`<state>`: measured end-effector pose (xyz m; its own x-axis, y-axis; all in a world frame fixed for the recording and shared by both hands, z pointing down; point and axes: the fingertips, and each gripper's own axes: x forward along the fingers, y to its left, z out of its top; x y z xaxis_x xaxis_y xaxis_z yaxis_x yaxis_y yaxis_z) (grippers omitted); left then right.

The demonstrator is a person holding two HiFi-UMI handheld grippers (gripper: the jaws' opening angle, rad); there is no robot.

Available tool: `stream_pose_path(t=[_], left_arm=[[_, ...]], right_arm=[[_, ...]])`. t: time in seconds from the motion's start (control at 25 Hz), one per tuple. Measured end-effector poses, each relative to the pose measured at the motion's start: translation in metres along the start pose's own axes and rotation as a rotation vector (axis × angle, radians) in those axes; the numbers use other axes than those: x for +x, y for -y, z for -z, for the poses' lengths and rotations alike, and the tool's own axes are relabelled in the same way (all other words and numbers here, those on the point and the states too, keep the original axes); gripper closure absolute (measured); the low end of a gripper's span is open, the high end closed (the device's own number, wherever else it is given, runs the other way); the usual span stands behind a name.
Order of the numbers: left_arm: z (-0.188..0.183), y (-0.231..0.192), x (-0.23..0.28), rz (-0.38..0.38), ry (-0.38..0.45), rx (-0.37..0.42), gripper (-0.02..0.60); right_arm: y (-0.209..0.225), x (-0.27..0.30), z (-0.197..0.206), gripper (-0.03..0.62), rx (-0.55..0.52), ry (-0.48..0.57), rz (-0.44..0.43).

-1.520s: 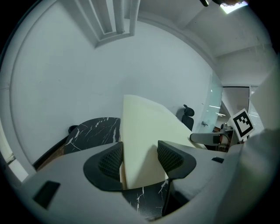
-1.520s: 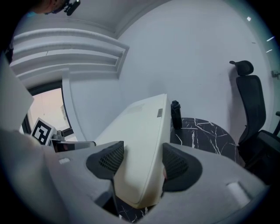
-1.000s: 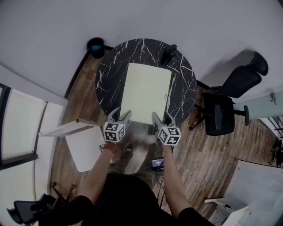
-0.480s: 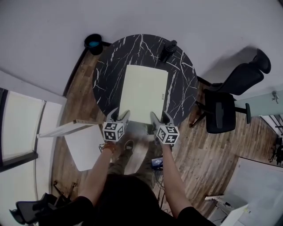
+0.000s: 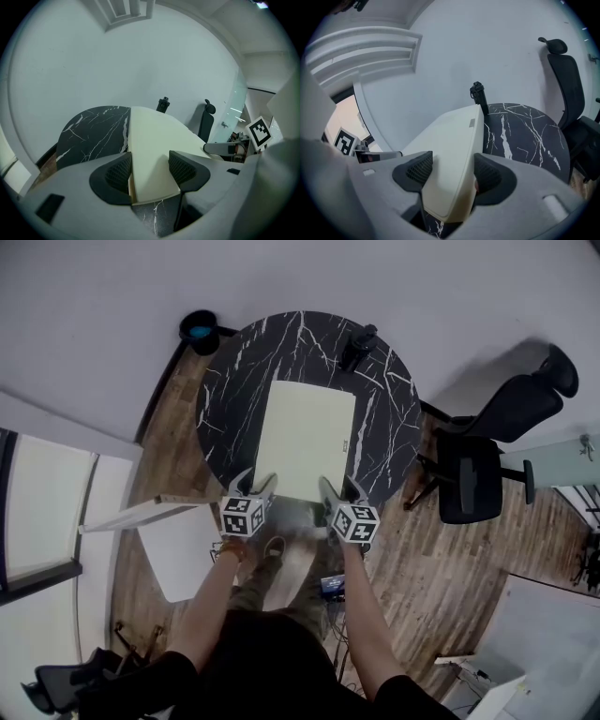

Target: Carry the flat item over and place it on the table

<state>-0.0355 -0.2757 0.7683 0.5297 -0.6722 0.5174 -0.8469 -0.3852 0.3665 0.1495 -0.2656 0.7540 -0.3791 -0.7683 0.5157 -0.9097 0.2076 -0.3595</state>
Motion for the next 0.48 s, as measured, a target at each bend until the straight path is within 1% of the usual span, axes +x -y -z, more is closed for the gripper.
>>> stream_pose_path(t=[0.48], left_arm=[[0.010,-0.006,0.011,-0.001,-0.040,0.000,0.328]], right_arm=[[0.007,0.011,0.012,0.319,0.010,-0.033,-0.001]])
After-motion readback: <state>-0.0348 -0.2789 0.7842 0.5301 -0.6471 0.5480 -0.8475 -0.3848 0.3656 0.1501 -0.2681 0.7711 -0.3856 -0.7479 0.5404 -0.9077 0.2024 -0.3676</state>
